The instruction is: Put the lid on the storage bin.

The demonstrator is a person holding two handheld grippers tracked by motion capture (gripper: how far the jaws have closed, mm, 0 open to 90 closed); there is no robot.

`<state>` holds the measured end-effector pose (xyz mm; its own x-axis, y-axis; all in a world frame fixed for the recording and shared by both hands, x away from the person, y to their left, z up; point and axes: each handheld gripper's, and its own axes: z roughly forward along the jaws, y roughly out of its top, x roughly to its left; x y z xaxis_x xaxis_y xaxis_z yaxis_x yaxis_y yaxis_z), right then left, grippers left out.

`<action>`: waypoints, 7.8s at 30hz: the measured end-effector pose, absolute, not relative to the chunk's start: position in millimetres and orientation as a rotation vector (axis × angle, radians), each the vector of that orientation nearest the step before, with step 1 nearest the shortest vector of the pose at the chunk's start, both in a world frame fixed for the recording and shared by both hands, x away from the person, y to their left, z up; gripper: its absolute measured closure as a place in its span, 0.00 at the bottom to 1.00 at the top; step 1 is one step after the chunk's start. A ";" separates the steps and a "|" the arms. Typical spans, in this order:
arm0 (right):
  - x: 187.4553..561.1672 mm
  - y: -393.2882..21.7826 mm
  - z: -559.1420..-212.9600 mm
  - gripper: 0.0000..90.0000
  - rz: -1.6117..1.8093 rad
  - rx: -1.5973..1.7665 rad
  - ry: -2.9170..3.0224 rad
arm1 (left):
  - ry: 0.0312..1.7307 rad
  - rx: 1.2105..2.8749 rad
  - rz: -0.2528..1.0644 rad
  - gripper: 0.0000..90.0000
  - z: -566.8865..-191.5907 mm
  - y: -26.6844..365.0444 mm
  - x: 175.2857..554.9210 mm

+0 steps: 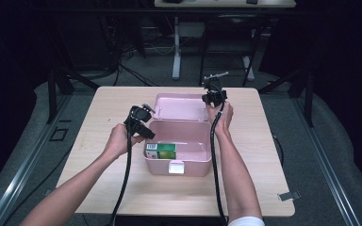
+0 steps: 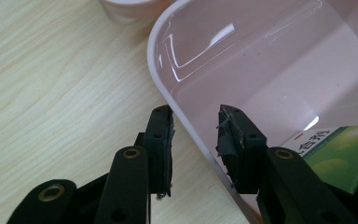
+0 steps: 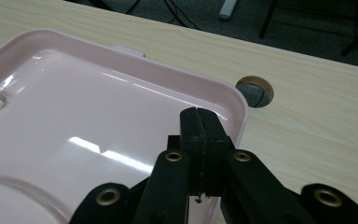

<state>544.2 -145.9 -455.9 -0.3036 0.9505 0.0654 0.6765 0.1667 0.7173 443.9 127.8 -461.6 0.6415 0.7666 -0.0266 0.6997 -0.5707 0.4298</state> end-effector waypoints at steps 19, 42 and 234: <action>563.1 -162.5 -485.1 0.86 0.835 1.740 2.065 | 1.155 2.475 0.222 0.73 -467.7 126.4 442.9; 553.9 -160.3 -467.5 0.92 0.908 1.682 1.978 | 1.160 2.476 0.219 0.73 -468.1 125.9 443.2; 282.5 -181.7 -471.8 0.60 1.145 1.375 2.210 | 1.166 2.237 0.208 0.00 -523.9 245.7 333.8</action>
<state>282.5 -181.7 -471.8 -0.4985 0.8534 0.1525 0.6170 0.2257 0.7539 333.8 245.7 -523.9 0.6014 0.7880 -0.1319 0.6938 -0.4331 0.5754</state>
